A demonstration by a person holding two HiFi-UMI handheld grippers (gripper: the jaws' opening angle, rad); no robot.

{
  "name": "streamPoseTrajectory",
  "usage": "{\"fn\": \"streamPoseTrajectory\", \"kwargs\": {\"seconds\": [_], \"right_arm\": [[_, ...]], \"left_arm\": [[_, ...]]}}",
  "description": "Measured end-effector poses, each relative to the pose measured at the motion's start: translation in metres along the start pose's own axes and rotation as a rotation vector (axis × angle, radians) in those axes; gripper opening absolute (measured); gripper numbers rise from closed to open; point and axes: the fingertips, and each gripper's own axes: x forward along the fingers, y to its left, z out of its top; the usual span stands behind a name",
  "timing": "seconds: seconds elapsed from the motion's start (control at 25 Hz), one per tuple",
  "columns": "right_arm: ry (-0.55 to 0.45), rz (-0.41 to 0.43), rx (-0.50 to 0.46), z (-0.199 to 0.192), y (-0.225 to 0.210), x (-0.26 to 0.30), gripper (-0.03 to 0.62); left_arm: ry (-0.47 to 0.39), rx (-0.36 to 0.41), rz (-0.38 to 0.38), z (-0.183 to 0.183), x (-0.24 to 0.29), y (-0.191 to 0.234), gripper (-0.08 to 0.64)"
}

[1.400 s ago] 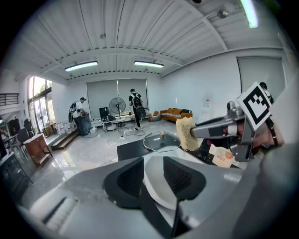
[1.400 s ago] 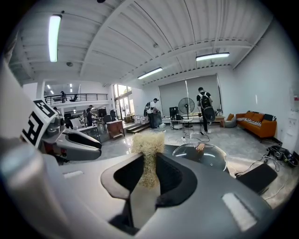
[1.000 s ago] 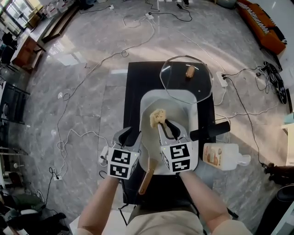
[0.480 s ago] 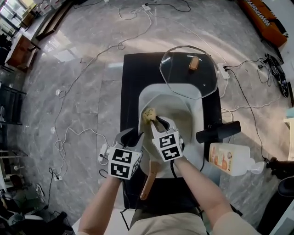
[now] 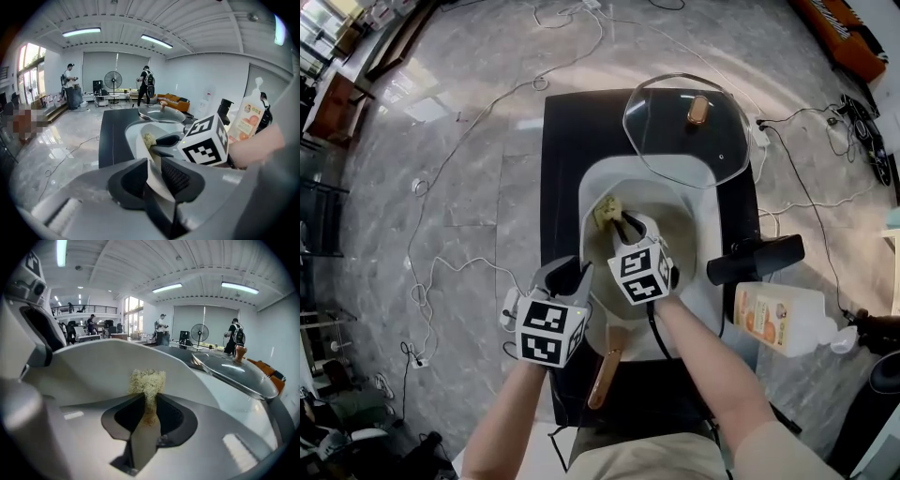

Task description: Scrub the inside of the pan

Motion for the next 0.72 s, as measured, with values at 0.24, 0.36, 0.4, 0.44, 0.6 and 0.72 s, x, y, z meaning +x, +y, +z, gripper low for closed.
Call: {"fn": "streamPoseTrajectory", "kwargs": {"seconds": [0.24, 0.36, 0.4, 0.44, 0.6, 0.72], "right_arm": [[0.182, -0.140, -0.126, -0.040, -0.042, 0.012, 0.066], [0.277, -0.185, -0.175, -0.065, -0.056, 0.010, 0.066], [0.305, -0.193, -0.190, -0.073, -0.057, 0.008, 0.066], [0.333, -0.200, -0.205, -0.080, -0.058, 0.006, 0.066], [0.445, -0.179, -0.223, -0.109, -0.056, -0.008, 0.063], [0.555, -0.100, -0.227, -0.129, -0.047, -0.025, 0.063]], "left_arm": [[-0.008, 0.006, -0.003, 0.000, 0.001, -0.001, 0.100], [-0.013, -0.004, -0.011, -0.001, 0.002, -0.001, 0.100], [-0.013, -0.004, -0.012, -0.001, 0.002, -0.001, 0.100], [-0.012, -0.004, -0.012, -0.001, 0.002, -0.001, 0.100], [-0.009, -0.003, -0.015, 0.000, 0.004, -0.001, 0.101], [-0.008, -0.005, -0.014, 0.000, 0.004, -0.001, 0.100]]}}
